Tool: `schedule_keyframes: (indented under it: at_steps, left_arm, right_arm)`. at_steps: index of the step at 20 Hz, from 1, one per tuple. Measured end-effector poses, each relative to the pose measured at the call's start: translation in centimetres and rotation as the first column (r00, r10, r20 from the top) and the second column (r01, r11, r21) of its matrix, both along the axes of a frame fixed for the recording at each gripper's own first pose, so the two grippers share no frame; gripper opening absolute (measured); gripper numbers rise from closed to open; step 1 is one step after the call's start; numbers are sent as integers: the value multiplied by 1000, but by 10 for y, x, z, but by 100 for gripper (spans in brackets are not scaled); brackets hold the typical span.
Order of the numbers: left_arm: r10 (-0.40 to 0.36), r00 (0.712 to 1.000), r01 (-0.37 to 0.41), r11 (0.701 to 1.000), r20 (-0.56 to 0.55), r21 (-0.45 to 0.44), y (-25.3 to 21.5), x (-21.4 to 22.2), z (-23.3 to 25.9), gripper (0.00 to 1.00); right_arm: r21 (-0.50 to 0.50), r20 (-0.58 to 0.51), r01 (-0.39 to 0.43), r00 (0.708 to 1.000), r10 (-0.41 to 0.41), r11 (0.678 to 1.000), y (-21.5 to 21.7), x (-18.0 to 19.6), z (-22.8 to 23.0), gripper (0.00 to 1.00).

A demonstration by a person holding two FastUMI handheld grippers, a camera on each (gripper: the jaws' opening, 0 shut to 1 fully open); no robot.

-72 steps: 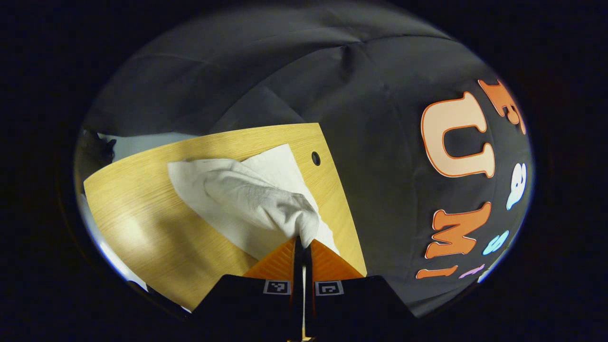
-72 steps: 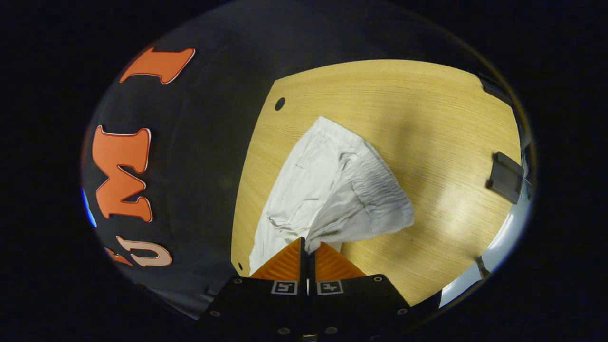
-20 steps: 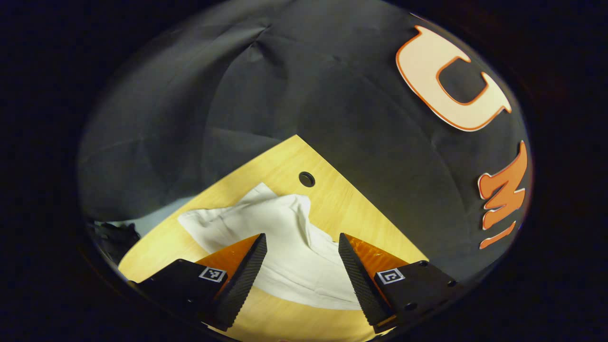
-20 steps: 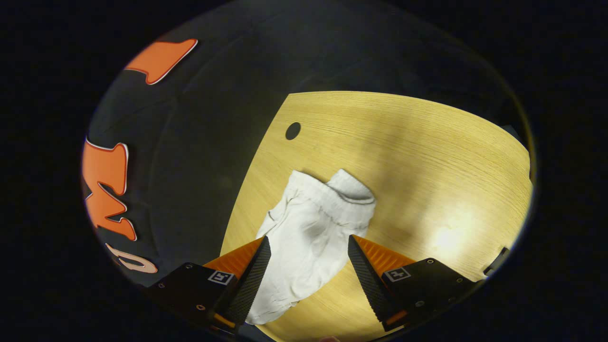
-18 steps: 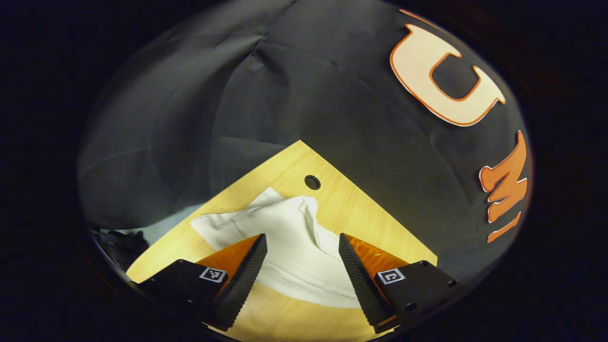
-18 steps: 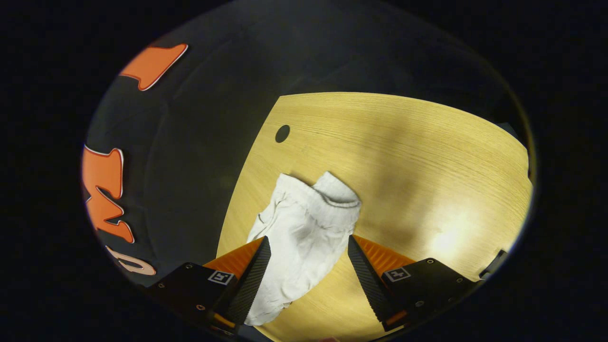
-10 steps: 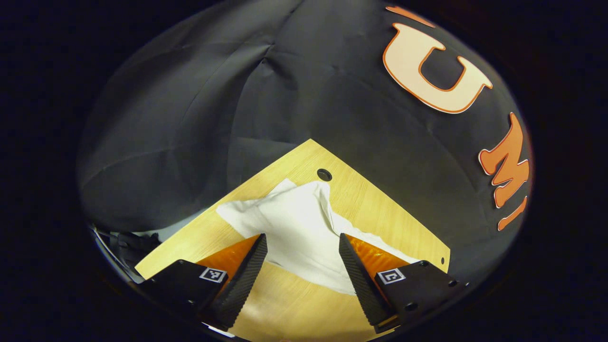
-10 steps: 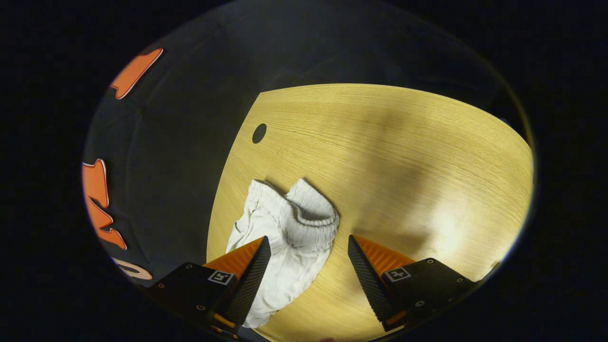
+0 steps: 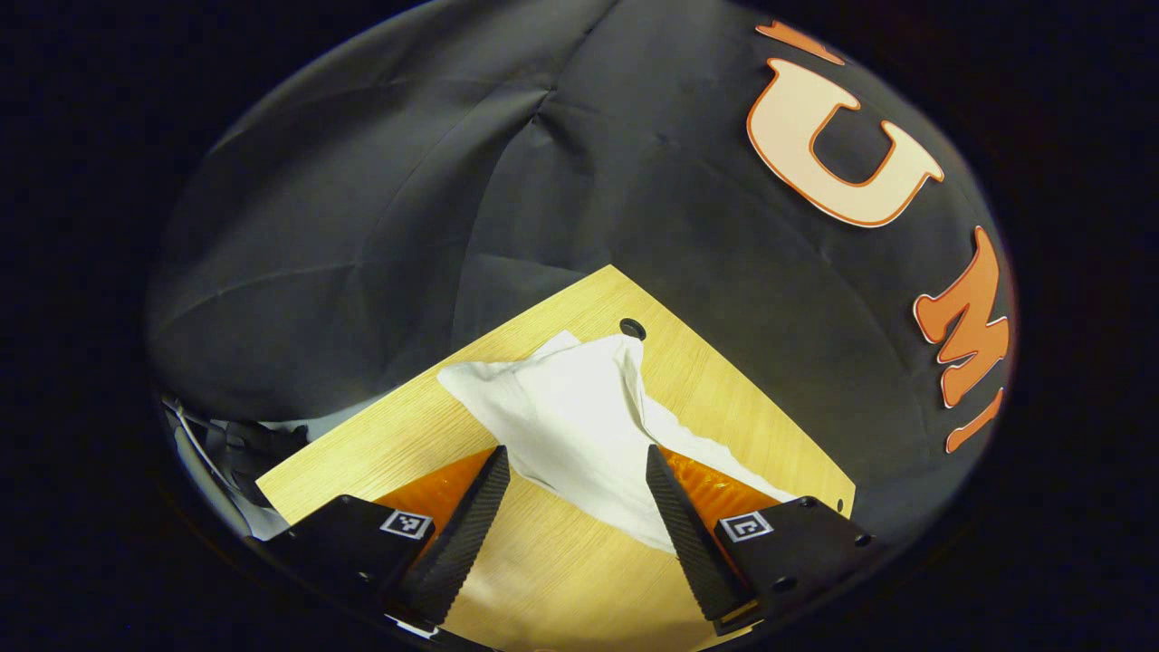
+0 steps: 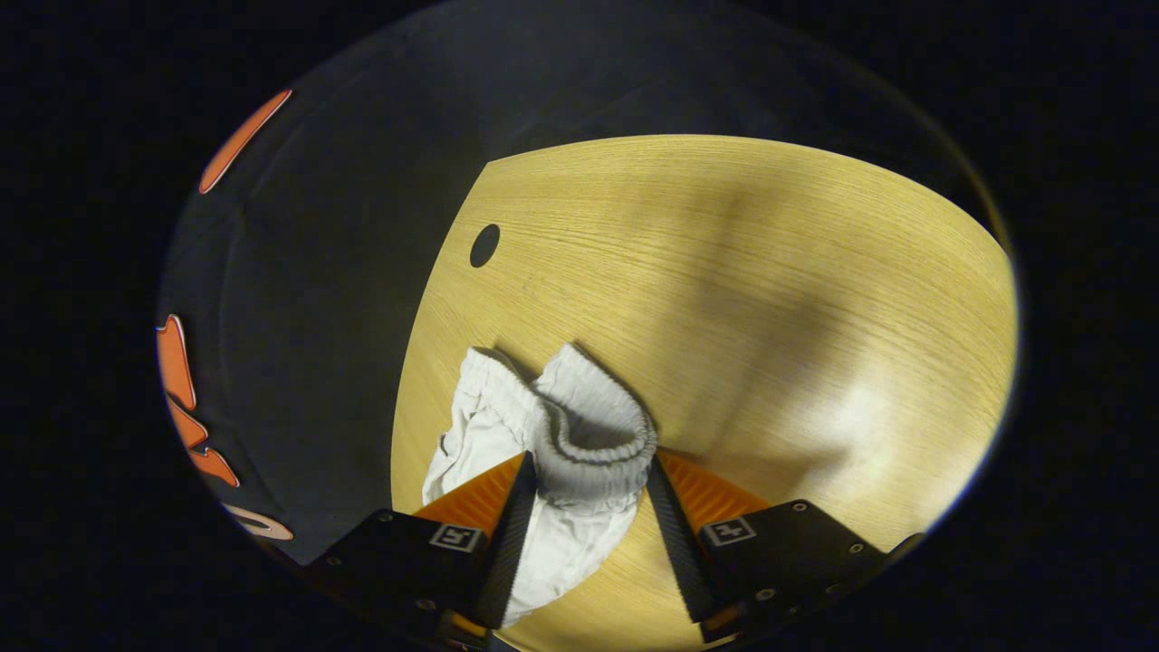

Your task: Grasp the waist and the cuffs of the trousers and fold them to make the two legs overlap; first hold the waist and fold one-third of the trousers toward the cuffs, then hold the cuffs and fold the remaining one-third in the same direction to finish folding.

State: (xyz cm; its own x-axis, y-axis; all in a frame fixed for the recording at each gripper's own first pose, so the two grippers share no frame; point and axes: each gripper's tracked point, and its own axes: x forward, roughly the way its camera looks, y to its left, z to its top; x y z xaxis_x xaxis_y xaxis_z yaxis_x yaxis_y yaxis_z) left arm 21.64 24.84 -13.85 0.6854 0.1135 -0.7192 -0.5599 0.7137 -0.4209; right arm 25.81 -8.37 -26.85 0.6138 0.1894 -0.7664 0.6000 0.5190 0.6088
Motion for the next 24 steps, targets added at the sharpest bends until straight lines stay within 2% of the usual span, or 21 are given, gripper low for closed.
schedule_keyframes:
  at_steps: [1,2,3,4,5,7,11,16,20,24]
  left_arm:
    - [4,1000,-4,1000,-2,-2,-1,-2,1,100]
    - [8,1000,-8,1000,-3,-7,-2,-4,1,100]
    - [12,1000,-12,1000,-6,-12,-2,-6,0,100]
    - [16,1000,-16,1000,-5,-14,0,-10,-2,100]
    - [18,1000,-18,1000,-4,-13,2,-13,-2,100]
    - [16,1000,-16,1000,3,-11,2,-16,1,100]
    - [6,1000,-6,1000,14,-15,2,-16,3,100]
    - [-22,999,23,999,31,-32,3,-17,3,100]
    - [-46,998,47,998,37,-31,19,-21,1,100]
    - [-84,995,85,996,45,-35,41,-24,-3,99]
  right_arm:
    - [-4,-8,-4,1000,4,1000,-1,-1,-4,53]
    - [-3,-21,-2,1000,2,1000,-2,-3,-5,56]
    - [-10,-13,0,1000,0,1000,0,1,-2,21]
    - [-34,-8,-12,1000,12,999,0,1,-3,20]
    - [-60,-5,-24,1000,23,998,2,0,-3,13]
    - [-102,13,-38,999,40,994,4,2,3,5]
    - [-153,72,-78,993,90,985,9,4,41,4]
    - [-127,197,-106,972,129,986,45,11,99,5]
    - [-195,247,-145,950,191,970,71,11,135,4]
    - [-294,286,-173,923,259,940,110,-6,175,4]
